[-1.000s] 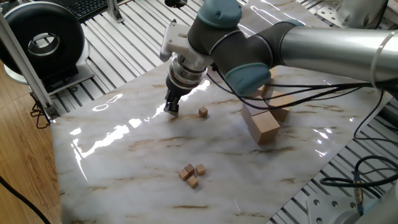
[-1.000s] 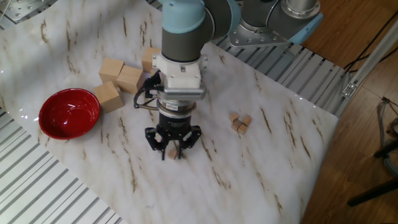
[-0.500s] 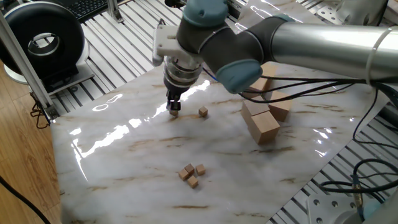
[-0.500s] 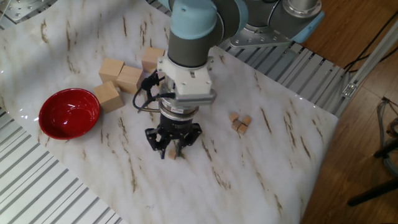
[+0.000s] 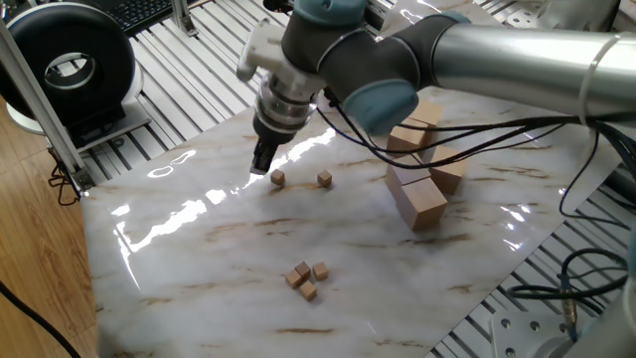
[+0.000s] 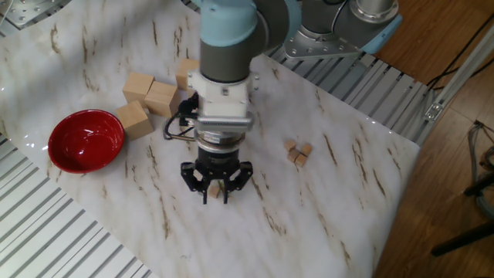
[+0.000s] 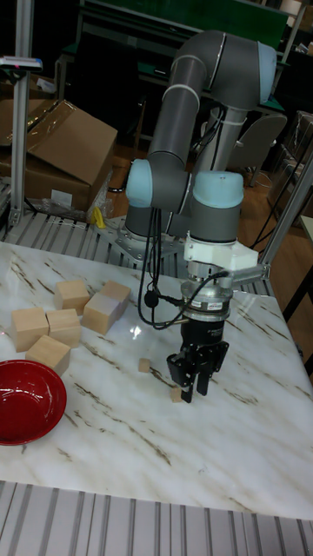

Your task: Stack the blocks into a pyramid shape

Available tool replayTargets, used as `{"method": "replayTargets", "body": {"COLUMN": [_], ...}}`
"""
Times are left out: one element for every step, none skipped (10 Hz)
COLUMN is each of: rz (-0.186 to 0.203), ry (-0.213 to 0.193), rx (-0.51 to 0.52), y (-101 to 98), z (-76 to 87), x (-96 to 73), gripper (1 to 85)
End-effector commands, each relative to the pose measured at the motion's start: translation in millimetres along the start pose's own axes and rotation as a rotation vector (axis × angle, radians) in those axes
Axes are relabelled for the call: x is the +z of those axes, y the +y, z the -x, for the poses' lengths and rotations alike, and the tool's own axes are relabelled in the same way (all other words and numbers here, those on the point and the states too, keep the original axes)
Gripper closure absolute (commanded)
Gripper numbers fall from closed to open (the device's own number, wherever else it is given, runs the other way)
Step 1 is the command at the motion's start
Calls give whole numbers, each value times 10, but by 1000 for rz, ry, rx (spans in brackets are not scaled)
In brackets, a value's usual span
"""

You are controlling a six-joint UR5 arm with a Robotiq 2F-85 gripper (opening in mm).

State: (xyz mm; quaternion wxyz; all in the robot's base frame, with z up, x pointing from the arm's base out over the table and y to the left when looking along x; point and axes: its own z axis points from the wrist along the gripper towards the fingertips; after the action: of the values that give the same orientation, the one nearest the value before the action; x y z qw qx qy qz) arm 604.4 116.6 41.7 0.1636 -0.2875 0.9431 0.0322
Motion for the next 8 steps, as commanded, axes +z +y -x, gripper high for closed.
{"method": "replayTargets", "body": {"rz": [-27,-8,19,54,37,11,2,-6], "ry": [59,61,94,152,183,203,227,234], "rx": [164,223,269,313,326,323,331,324], "y": [-204,-151,-61,68,63,35,54,52], "z": [-156,-137,-192,-303,-357,-373,-382,-382], "x": [5,40,70,55,33,20,22,10], "gripper": [473,473,473,473,477,480,480,497]}}
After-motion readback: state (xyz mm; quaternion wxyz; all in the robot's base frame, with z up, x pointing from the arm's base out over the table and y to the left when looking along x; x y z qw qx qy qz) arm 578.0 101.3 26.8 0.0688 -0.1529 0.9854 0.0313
